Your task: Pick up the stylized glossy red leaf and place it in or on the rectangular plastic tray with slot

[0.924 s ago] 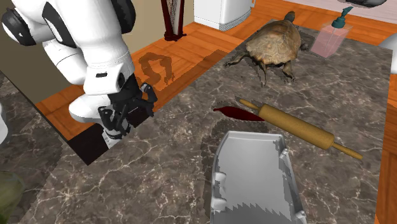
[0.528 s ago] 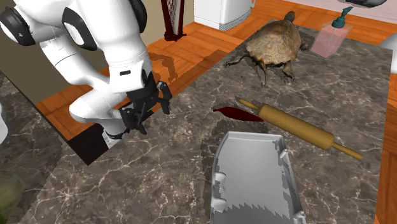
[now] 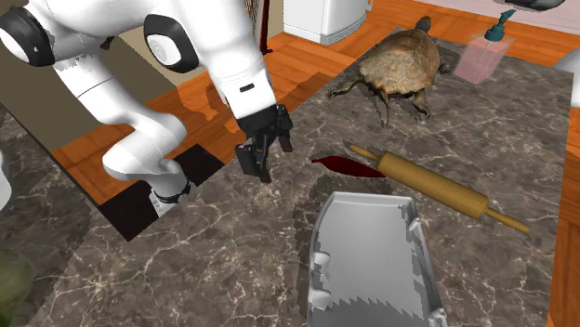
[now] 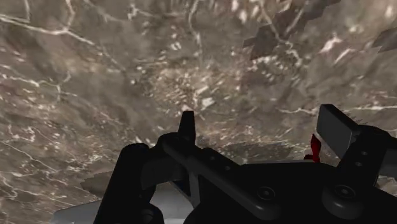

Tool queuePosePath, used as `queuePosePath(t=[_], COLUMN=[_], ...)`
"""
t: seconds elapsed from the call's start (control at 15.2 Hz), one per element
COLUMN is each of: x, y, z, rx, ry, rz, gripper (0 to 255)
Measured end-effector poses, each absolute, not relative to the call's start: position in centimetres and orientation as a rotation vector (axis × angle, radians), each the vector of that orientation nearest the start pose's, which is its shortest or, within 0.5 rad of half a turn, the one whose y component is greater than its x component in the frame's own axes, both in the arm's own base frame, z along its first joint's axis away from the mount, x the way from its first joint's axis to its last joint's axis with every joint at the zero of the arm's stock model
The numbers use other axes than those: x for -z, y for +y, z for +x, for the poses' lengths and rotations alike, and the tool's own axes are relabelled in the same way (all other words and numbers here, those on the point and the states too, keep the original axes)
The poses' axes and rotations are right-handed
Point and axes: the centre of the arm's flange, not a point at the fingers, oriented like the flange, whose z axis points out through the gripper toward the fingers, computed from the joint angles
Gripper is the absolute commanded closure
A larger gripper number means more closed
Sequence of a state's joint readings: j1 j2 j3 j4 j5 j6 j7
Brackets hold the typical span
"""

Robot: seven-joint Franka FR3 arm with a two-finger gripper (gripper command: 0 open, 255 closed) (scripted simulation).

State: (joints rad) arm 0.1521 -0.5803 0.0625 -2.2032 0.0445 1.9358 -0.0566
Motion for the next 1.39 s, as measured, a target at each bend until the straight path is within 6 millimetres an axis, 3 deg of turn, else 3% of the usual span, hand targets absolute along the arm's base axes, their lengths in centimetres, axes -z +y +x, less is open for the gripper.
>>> queuePosePath(t=[0.26,0.4,0.86,1.25,1.32,1.39], x=[-63.0,-62.7,-59.7,-59.4,-59.4,-59.7], y=[14.0,15.3,16.0,16.1,16.1,16.2], z=[40.3,40.8,42.0,42.2,42.2,42.1], rx=[0.563,0.587,0.595,0.596,0.596,0.606], ry=[-0.525,-0.564,-0.576,-0.576,-0.576,-0.578], rz=[-2.987,-2.968,-2.961,-2.961,-2.961,-2.956], gripper=[0,0,0,0,255,255])
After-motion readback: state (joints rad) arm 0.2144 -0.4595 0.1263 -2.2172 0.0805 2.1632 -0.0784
